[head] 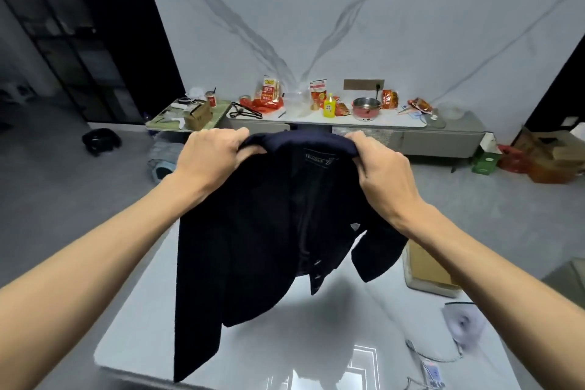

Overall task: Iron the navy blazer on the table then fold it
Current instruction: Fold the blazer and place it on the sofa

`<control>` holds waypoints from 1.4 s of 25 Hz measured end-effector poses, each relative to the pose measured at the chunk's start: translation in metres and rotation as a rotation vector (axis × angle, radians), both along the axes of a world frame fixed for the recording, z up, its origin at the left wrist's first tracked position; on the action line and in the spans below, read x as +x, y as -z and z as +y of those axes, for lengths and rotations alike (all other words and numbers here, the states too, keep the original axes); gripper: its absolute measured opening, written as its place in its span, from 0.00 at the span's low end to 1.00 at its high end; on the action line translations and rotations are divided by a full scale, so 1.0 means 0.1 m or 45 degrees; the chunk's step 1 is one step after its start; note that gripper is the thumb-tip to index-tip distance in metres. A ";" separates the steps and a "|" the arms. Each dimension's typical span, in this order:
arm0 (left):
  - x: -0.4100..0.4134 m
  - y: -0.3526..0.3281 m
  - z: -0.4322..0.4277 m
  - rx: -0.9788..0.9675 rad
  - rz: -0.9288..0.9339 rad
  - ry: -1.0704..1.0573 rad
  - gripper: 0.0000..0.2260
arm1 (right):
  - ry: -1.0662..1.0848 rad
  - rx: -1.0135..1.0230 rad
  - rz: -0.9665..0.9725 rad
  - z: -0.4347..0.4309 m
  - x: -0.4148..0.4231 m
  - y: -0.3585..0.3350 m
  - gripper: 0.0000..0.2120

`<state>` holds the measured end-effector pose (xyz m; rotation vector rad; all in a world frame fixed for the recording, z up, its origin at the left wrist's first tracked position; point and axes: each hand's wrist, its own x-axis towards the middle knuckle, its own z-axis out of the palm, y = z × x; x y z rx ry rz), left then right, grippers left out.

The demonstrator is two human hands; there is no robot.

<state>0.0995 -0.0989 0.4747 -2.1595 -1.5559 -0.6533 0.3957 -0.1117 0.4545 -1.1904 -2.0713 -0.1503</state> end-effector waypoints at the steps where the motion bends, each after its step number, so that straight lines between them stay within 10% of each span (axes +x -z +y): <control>1: 0.00 0.03 -0.11 -0.059 -0.002 -0.039 0.27 | -0.010 -0.018 -0.023 -0.06 -0.02 0.04 0.08; 10: -0.08 0.91 0.51 -0.946 0.101 -0.240 0.29 | 0.077 -0.511 -0.247 0.59 -0.29 1.13 0.05; 22: -0.16 5.56 2.97 -1.010 0.040 -0.301 0.17 | 0.523 -1.002 -0.327 2.93 -0.67 5.66 0.11; 31: 0.54 6.83 1.56 -1.581 0.366 0.261 0.41 | 1.020 -1.476 -0.129 1.19 0.16 6.29 0.43; 35: 0.80 6.99 1.53 -1.463 0.708 0.111 0.45 | 0.979 -1.599 -0.216 0.87 0.30 6.41 0.19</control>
